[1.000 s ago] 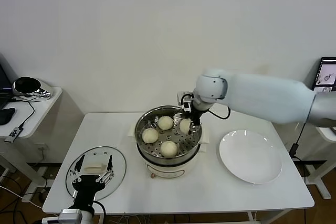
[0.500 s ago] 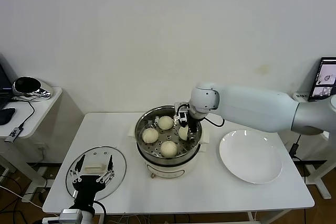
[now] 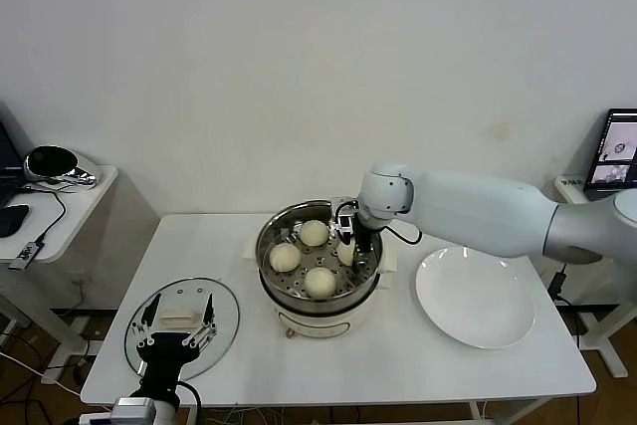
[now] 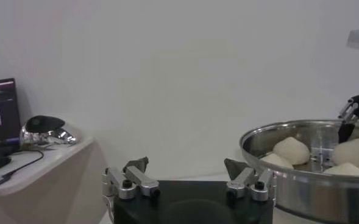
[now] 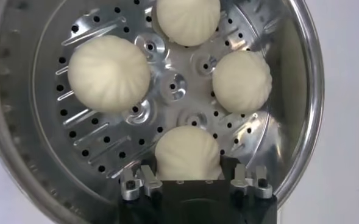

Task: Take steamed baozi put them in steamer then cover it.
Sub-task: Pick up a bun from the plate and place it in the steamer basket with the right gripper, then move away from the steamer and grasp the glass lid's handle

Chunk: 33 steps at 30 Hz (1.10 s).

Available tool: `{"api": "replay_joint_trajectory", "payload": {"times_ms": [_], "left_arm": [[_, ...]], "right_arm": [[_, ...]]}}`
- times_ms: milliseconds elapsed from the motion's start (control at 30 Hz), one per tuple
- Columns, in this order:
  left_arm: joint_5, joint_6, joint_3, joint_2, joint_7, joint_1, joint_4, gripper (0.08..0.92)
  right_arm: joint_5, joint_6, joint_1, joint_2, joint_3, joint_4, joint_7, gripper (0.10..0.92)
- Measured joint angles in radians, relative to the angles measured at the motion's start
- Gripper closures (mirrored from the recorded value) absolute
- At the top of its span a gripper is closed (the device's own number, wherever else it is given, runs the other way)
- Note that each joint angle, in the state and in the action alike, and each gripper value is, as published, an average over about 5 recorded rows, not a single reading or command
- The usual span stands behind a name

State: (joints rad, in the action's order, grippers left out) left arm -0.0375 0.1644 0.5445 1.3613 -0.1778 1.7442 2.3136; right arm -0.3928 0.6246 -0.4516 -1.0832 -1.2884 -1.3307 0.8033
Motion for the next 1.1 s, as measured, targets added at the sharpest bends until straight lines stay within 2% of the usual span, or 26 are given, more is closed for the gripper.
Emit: {"api": "replay_joint_trajectory", "payload": {"times_ms": [167, 367, 567, 833, 1100], "left_arm": [[0.000, 0.000, 0.002, -0.003, 0.000, -0.003, 0.001, 0.177], [-0.002, 0.009, 0.010, -0.011, -0.009, -0.009, -0.003, 0.177], [-0.001, 0.027, 0.022, -0.019, -0.026, -0.015, -0.020, 0.177], [0.060, 0.064, 0.046, -0.022, -0.035, -0.018, -0.056, 0.177], [0.254, 0.054, 0.087, -0.040, -0.012, 0.012, -0.128, 0.177]], "right_arm": [[-0.009, -0.002, -0.004, 0.021, 0.028, -0.021, -0.009, 0.218], [-0.035, -0.020, 0.011, 0.084, 0.098, -0.084, -0.054, 0.203], [-0.101, -0.081, 0.117, 0.203, 0.244, -0.210, -0.217, 0.203], [-0.100, -0.287, 0.532, 0.338, 0.640, -0.355, -0.476, 0.203], [0.018, -0.541, 1.058, 0.258, 1.169, -0.408, -0.585, 0.203]]}}
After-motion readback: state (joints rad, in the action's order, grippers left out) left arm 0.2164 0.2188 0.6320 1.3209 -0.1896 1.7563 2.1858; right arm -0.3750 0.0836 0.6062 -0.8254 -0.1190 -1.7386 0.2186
